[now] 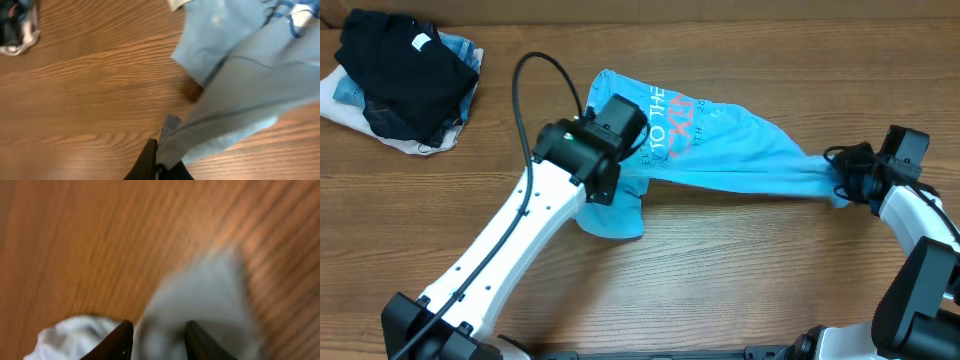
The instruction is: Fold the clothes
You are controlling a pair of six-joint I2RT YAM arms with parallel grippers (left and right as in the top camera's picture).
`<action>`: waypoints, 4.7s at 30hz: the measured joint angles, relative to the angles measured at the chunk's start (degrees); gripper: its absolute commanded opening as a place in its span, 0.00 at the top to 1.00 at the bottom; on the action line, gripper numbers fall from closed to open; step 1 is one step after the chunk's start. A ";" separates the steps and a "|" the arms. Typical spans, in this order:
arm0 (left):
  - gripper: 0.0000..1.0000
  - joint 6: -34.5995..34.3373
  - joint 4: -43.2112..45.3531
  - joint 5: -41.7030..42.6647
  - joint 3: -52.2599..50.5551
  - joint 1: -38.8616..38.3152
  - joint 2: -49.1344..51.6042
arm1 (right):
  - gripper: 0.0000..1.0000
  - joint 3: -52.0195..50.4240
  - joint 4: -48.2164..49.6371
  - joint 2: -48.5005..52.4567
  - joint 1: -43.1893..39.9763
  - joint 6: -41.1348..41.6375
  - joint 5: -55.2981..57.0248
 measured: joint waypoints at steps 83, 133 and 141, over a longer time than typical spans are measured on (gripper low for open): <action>0.96 -0.37 1.31 -0.66 0.00 1.42 0.00 | 0.88 -2.91 -27.76 -0.15 -0.57 -11.67 -7.15; 0.96 -0.35 4.28 2.08 0.00 1.42 0.04 | 0.27 23.45 -33.62 7.72 -2.10 -9.44 -10.56; 0.96 -0.35 4.31 2.99 0.00 1.42 0.04 | 0.29 20.24 -33.59 7.96 0.66 -11.91 -9.03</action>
